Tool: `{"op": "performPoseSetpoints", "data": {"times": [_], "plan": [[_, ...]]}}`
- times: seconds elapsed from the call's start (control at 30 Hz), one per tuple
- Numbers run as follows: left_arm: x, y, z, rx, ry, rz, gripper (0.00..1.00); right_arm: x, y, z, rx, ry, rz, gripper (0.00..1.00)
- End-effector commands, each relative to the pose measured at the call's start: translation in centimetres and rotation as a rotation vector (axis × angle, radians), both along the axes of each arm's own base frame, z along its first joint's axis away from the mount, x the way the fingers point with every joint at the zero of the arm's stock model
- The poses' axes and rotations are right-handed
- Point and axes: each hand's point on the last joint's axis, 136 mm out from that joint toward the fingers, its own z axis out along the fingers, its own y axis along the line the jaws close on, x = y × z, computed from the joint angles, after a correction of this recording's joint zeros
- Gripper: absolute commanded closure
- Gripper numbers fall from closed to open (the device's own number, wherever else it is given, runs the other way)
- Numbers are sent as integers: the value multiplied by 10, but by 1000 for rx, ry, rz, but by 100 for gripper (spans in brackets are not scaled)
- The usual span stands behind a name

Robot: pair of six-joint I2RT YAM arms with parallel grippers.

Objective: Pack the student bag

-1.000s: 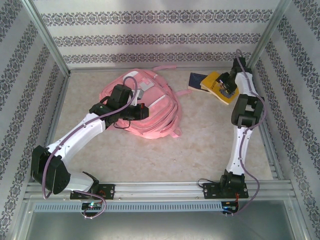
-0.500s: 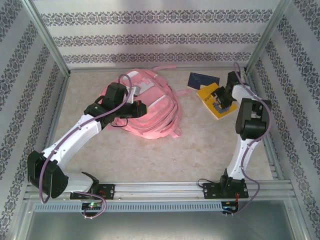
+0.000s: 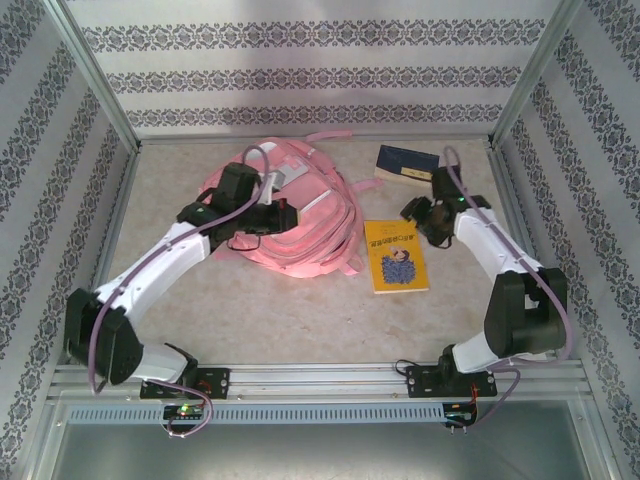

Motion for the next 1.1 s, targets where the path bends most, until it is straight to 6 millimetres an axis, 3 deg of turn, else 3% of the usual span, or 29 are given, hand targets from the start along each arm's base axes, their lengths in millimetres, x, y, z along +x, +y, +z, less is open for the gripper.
{"op": "performPoseSetpoints", "data": {"times": [0.0,0.1,0.17,0.3,0.5,0.77,0.9,1.07], "plan": [[-3,-48,3,-19,1,-92,93,13,-17,-18,-71,55,101,30],[-7,-100,-16,-4,48,-177,90,30,-2,-37,-5,96,223,30],[-10,-131,-37,0,107,-228,91,31,4,-52,21,129,264,30],[-5,-162,-84,9,207,-235,88,22,13,-75,77,161,280,30],[1,-173,-138,86,287,-219,75,4,9,-89,55,195,278,30],[16,-168,-178,219,308,-175,60,-15,28,-101,140,210,302,30],[19,-160,-193,288,322,-151,54,-20,44,-89,207,164,325,32],[21,-147,-209,392,342,-116,54,-29,58,-68,233,110,349,32]]}}
